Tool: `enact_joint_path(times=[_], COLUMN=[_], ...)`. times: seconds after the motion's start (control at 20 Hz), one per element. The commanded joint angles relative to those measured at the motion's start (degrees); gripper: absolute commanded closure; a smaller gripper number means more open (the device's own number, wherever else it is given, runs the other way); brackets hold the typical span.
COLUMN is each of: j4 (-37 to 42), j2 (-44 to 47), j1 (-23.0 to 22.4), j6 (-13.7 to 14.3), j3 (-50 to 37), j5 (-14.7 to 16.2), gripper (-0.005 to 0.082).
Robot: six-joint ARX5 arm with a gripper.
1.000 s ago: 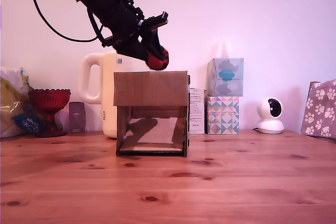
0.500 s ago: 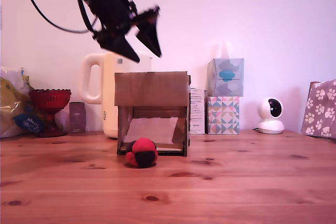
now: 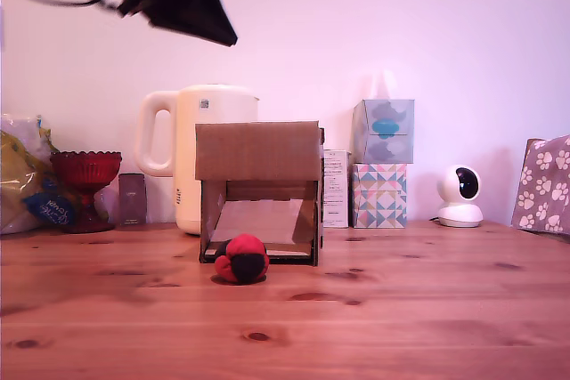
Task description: Drop the footbag into the cardboard dice tower
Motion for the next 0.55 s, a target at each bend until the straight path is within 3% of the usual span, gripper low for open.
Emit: enact_joint_path(times=[0.0,0.2,0.5], j4=[8.17,20.13,22.36], j2=[-3.67,-13.35,-24.92], j1=[-0.20,-0.79,-0.81], j6=[-1.97,-4.48,-9.01], j3=[-7.41,-25.18,-41.27], j5=[0.52,0.55,0.39], gripper=[0.0793,0.0793,0.0793])
